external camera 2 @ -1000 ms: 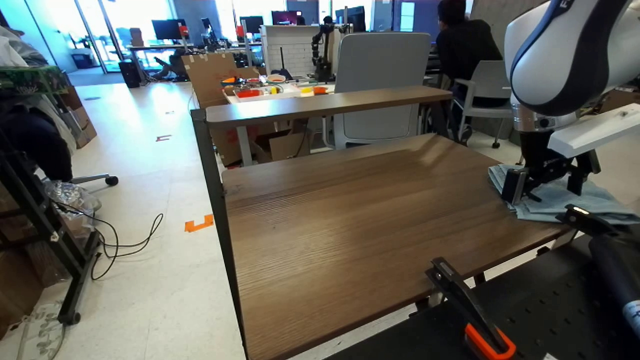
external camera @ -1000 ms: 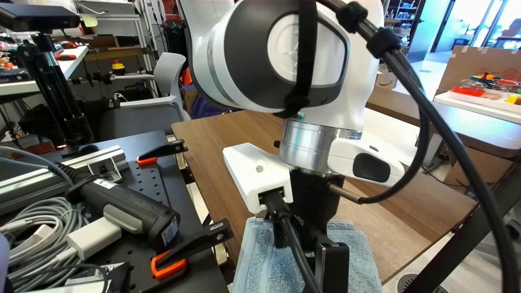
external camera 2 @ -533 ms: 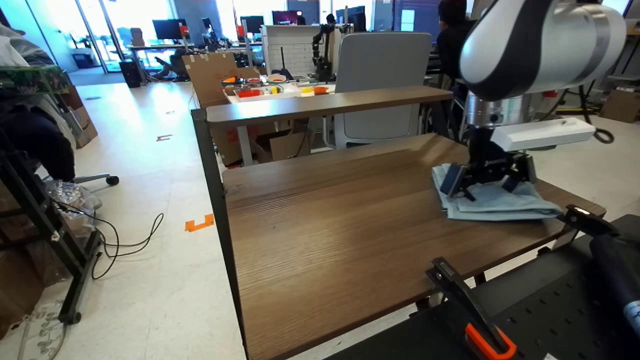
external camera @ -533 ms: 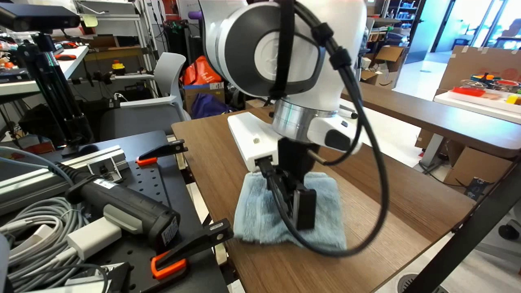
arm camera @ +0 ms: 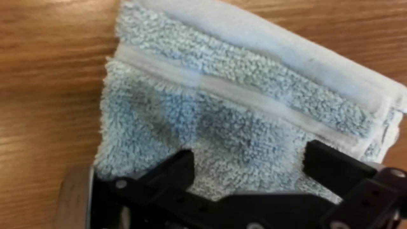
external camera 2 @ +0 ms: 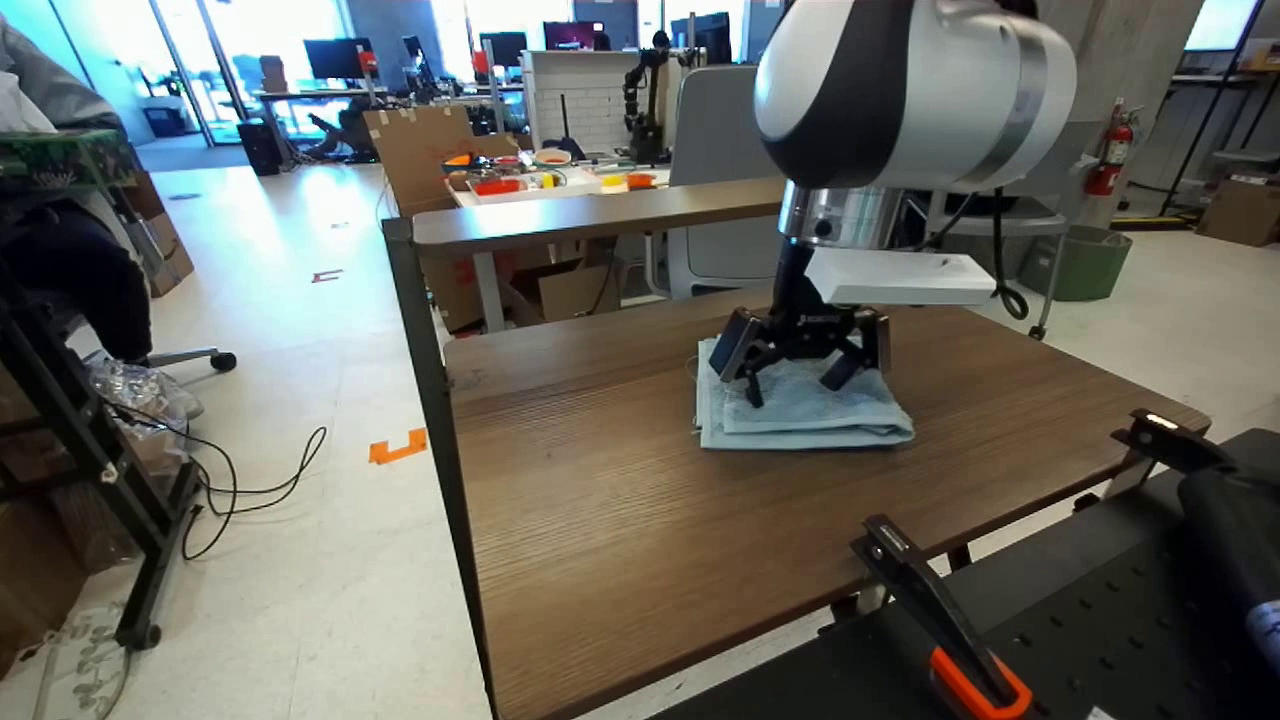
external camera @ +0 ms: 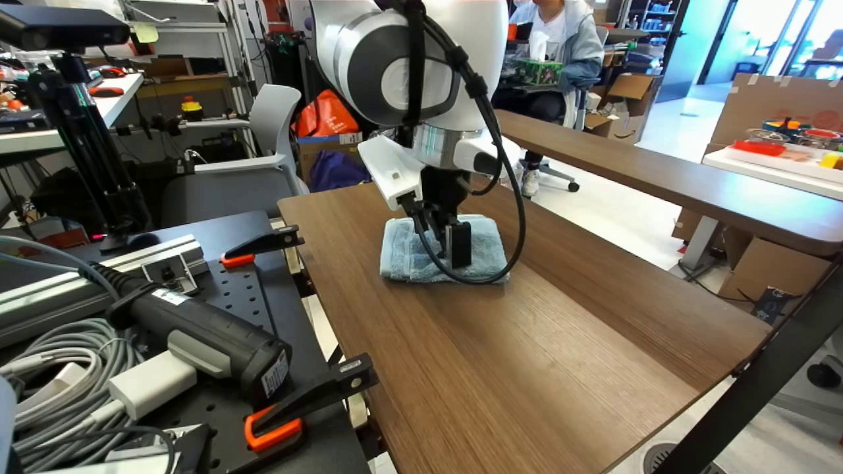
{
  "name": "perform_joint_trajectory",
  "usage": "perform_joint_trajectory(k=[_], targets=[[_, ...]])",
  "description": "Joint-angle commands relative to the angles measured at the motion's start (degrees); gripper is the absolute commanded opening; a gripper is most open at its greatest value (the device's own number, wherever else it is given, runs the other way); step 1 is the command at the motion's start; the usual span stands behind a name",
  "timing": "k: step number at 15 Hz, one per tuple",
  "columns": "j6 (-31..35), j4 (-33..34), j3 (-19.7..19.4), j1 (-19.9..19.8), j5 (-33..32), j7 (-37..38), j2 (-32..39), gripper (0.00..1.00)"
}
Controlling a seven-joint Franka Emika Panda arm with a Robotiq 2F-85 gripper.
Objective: Use the towel to clean the table
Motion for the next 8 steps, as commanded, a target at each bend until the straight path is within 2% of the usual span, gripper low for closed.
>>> perform_joint_trajectory(k=[1,4,8], targets=[[1.54,0.74,0.97,-1.01,1.65,-3.37,-0.70,1.00],[1.73,-0.95,2.49,-3.40,2.81,-5.75,-4.78,1.00],[2.24,-3.57,8.06,-9.82,9.00,-12.87,-10.10,1.00]])
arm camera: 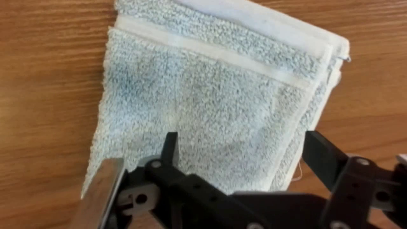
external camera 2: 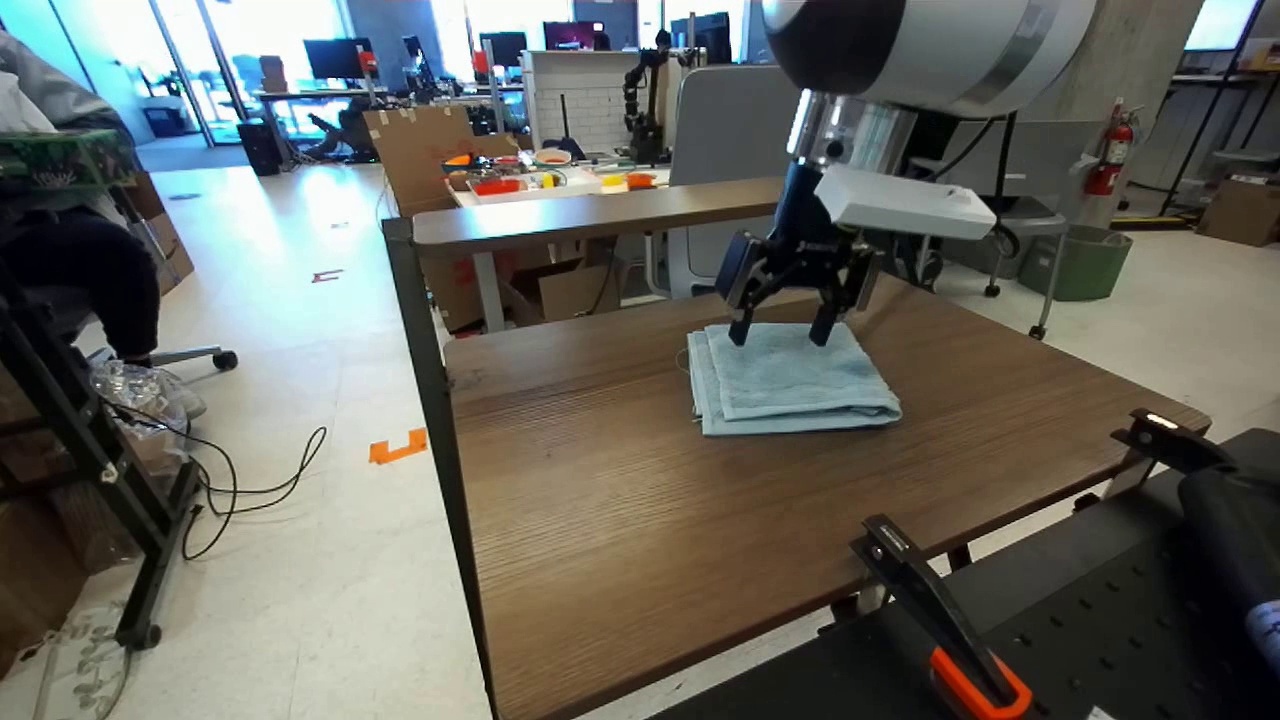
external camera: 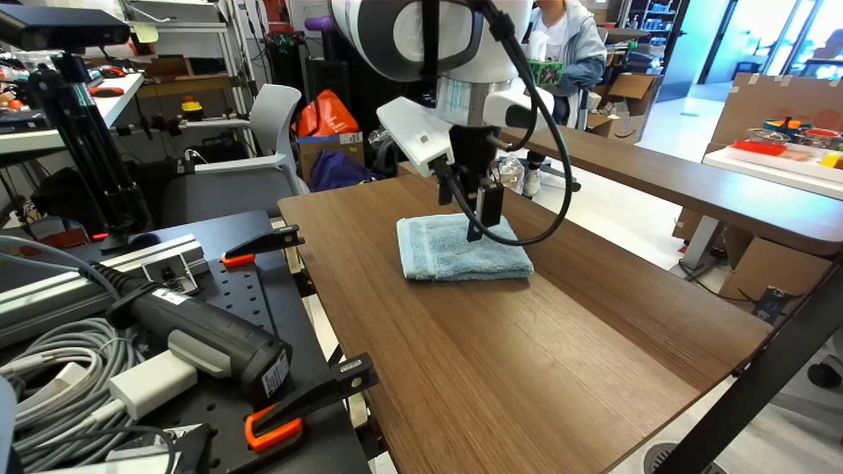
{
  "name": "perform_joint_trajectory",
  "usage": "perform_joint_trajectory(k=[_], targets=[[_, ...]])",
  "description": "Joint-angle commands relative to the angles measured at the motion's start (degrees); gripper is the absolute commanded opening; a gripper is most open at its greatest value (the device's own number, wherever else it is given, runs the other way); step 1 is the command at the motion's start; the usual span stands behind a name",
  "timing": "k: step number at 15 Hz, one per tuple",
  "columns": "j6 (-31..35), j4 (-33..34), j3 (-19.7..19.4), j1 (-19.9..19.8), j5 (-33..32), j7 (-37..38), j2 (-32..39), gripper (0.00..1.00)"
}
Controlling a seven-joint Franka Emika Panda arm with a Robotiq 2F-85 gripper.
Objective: Use the towel to clean the table
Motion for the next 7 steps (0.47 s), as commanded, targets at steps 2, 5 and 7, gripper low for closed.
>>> perform_joint_trajectory(k=[2,5,7], targets=[[1.43,-4.53,5.50,-6.41,7.38,-8.82,-6.52,1.00],[-0.18,-2.46,2.97,-4.15,7.05,-7.95,-5.31,1.00],[-0.18,-2.46,2.79,-3.93,6.98,-7.89,-5.09,1.00]])
